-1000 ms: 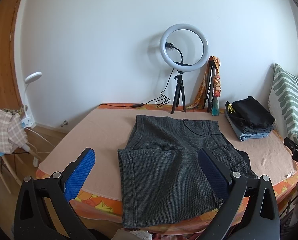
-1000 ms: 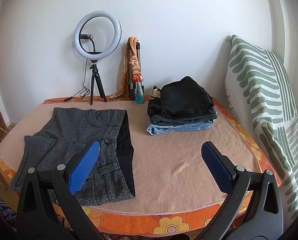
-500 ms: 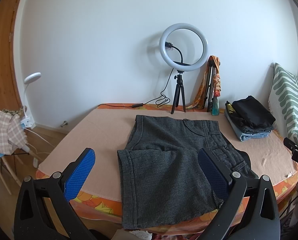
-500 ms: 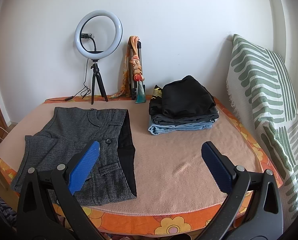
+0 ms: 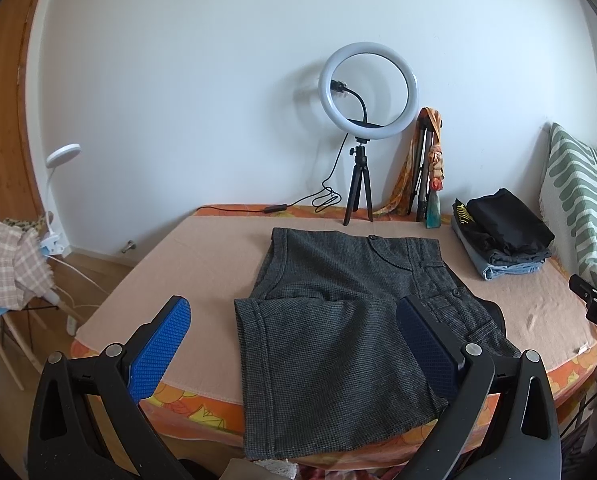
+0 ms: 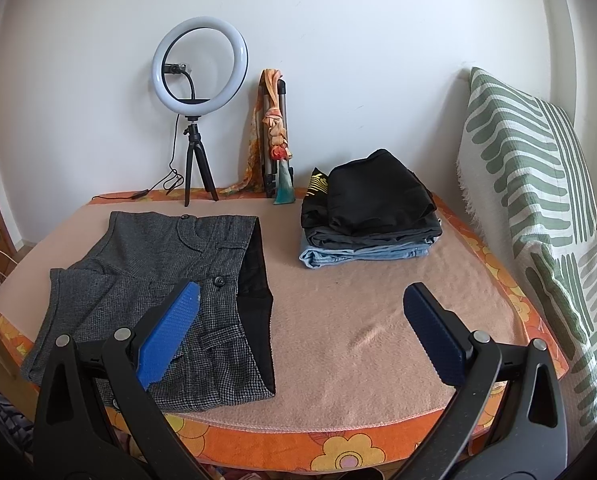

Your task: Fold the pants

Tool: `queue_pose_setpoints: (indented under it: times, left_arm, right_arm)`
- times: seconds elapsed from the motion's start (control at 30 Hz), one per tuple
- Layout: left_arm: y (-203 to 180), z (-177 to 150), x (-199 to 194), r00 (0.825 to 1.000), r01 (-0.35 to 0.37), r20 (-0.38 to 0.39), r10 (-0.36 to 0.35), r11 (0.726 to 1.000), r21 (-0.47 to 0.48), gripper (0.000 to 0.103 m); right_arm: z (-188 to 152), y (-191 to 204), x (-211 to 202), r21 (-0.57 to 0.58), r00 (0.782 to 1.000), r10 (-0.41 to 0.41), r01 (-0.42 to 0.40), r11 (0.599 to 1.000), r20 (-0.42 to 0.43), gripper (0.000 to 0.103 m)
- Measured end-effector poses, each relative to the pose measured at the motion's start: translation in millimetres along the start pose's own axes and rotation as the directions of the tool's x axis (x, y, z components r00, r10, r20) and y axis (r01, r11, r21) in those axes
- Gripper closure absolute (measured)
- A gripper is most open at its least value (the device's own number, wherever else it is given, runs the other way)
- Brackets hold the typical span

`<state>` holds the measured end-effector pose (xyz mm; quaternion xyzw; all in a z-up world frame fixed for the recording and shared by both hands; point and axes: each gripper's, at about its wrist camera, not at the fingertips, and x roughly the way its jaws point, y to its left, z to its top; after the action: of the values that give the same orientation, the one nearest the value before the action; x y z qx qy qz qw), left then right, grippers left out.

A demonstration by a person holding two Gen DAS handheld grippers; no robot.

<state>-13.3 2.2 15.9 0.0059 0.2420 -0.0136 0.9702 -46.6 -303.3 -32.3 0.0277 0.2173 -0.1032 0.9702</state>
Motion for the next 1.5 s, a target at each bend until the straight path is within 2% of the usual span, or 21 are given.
queue_pose_setpoints:
  times: [0.43, 0.67, 0.87, 0.97, 1.07, 1.13, 1.27, 1.4, 1.5]
  left_arm:
    - [1.2, -1.9, 7.6, 1.0, -0.004, -0.014, 0.004, 1.0, 0.007, 0.001]
    - [6.0, -4.1, 17.8, 0.999, 0.005, -0.039, -0.004, 1.0, 0.023, 0.001]
    - [15.9, -5.5, 31.2, 0.997, 0.023, -0.081, -0.018, 0.998, 0.056, 0.001]
    - [21.7, -9.3, 36.8, 0.995, 0.057, -0.092, -0.049, 0.994, 0.088, 0.001]
    - [25.9, -16.3, 41.2, 0.989, 0.124, -0.1, -0.112, 0.985, 0.12, 0.001]
    - [23.7, -23.4, 45.1, 0.981, 0.164, -0.128, -0.144, 0.974, 0.159, 0.004]
    - [15.8, -39.7, 53.4, 0.966, 0.219, -0.194, -0.171, 0.941, 0.259, 0.017]
    - [9.6, -54.6, 59.6, 0.929, 0.316, -0.29, -0.23, 0.901, 0.298, 0.028]
    - [0.5, -66.4, 60.7, 0.913, 0.353, -0.333, -0.235, 0.866, 0.355, 0.034]
  right_arm:
    - [-2.0, 3.5, 10.4, -0.005, 1.0, 0.012, -0.012, 1.0, -0.012, 0.0]
    - [-2.7, 4.3, 17.7, -0.008, 0.998, 0.043, -0.044, 0.999, -0.034, 0.0]
    - [-0.4, 9.8, 27.0, -0.064, 0.995, 0.08, -0.084, 0.994, -0.061, 0.0]
    - [-1.4, 12.7, 32.6, -0.103, 0.989, 0.119, -0.128, 0.986, -0.091, 0.0]
    - [-4.3, 16.9, 39.9, -0.159, 0.981, 0.149, -0.168, 0.973, -0.124, 0.0]
    - [-8.4, 20.3, 45.9, -0.19, 0.973, 0.176, -0.203, 0.961, -0.148, 0.0]
    - [-19.3, 27.6, 54.9, -0.242, 0.948, 0.253, -0.295, 0.924, -0.191, 0.0]
    - [-32.9, 44.9, 59.2, -0.342, 0.914, 0.308, -0.387, 0.856, -0.262, 0.0]
    - [-45.0, 59.1, 60.6, -0.419, 0.889, 0.325, -0.442, 0.793, -0.324, 0.0]
